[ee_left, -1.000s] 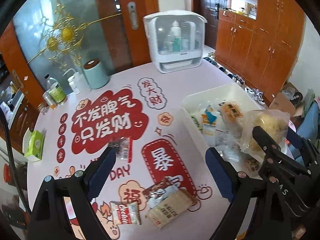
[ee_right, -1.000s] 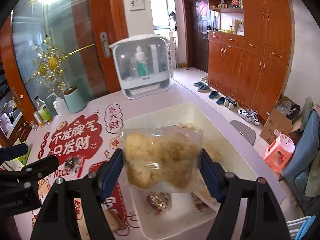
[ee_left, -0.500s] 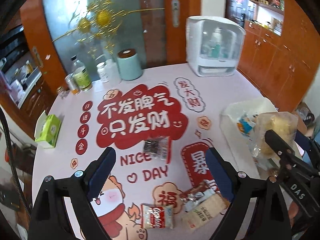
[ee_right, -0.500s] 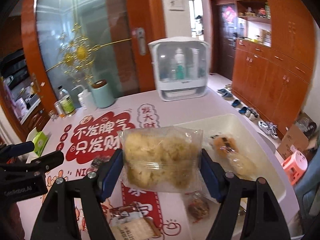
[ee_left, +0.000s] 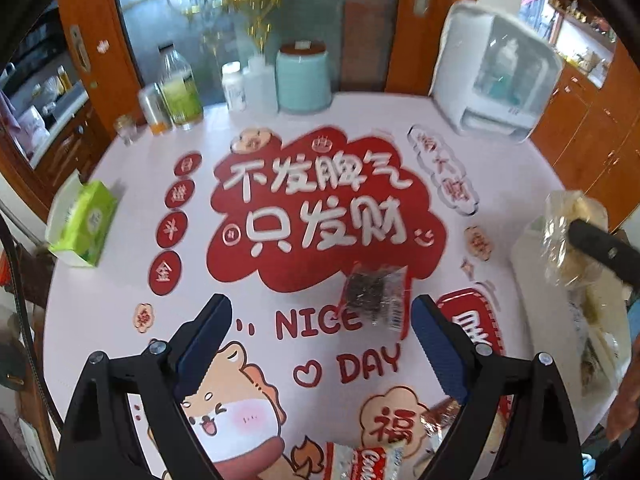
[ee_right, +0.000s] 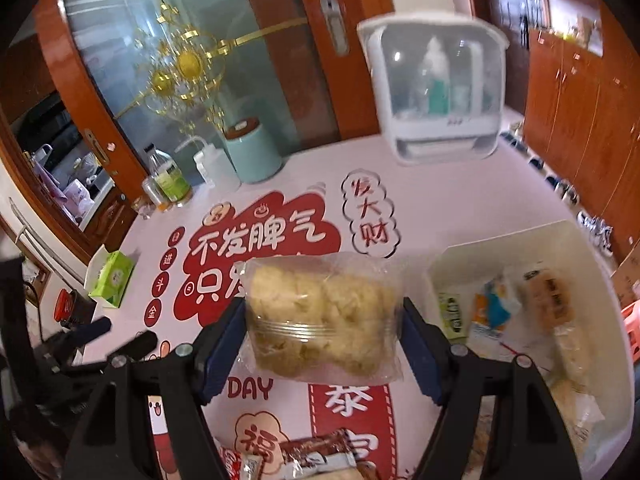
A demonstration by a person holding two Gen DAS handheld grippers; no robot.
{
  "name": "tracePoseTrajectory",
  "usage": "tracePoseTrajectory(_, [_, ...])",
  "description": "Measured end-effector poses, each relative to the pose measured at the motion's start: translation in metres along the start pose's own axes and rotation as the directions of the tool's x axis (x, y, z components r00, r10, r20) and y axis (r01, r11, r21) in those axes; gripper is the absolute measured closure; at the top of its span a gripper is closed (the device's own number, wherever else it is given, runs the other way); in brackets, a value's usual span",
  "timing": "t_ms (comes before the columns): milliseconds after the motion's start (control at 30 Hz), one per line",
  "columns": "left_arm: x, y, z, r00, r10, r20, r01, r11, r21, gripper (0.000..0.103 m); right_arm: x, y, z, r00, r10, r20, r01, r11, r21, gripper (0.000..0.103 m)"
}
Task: Organize snacks
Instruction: 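Drop the puff bag into the bin with the right tool while the left tool approaches the nut bag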
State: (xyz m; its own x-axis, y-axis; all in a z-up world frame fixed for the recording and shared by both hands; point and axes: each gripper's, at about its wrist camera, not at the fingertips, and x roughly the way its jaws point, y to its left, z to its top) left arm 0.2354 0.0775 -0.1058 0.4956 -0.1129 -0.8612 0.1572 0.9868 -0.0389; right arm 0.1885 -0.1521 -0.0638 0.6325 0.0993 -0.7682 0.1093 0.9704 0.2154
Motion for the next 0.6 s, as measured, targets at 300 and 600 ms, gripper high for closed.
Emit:
tracePoseTrajectory(300, [0.063,-0.010,0.004,0.995,-0.018,-0.095,0.020,1.000,0.020,0.013,0.017,-0.026,0.012,0.990,-0.138,-0.004,0.138,0.989,0.056,0.030])
tracePoseTrajectory(600, [0.097,-0.034,0.007,0.986,-0.047,-0.162,0.056,0.997,0.050,0.013,-0.002,-0.102,0.005,0.906,-0.422,-0.008,0.419,0.896,0.146,0.020])
